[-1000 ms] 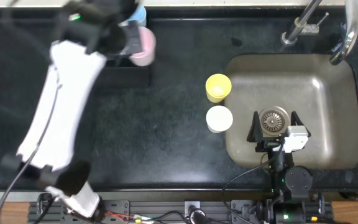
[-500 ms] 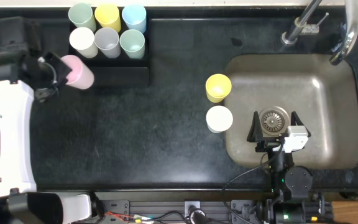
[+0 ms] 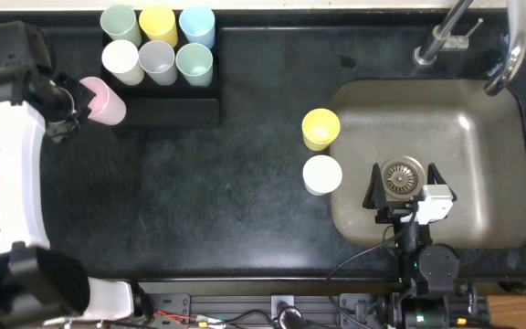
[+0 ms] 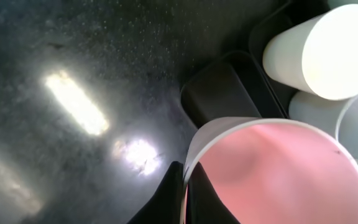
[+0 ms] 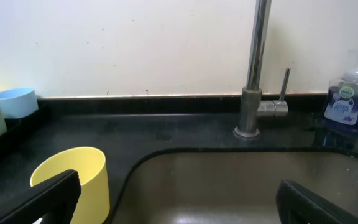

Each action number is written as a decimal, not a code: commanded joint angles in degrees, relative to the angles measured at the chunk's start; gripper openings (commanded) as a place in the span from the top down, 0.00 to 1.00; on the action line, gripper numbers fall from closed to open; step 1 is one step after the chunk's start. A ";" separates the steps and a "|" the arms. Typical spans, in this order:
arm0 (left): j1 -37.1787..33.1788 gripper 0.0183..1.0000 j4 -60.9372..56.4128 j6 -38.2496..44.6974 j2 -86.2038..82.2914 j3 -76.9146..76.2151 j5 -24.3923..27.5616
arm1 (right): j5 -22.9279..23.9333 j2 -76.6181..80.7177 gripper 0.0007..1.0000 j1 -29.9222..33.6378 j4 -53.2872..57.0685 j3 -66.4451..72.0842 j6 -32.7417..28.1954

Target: Store Cups

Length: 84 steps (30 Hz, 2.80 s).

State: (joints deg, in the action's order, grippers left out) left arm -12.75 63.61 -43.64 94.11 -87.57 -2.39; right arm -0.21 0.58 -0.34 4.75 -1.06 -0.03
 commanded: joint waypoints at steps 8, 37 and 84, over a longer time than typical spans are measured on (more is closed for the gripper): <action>0.35 0.98 -6.45 -2.19 6.84 0.20 -0.02 | -0.37 -0.37 0.00 0.33 -0.31 0.79 -0.15; 3.82 0.98 -9.88 -7.67 13.35 0.20 -6.73 | -0.37 -0.37 0.00 0.33 -0.31 0.79 -0.15; 6.73 0.00 -6.86 0.22 -2.93 -0.35 -3.78 | -0.37 -0.37 0.00 0.33 -0.31 0.79 -0.17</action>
State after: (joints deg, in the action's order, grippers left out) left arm -7.25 57.30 -47.86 91.68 -87.57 -8.12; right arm -0.19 0.60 -0.36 4.73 -1.06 -0.01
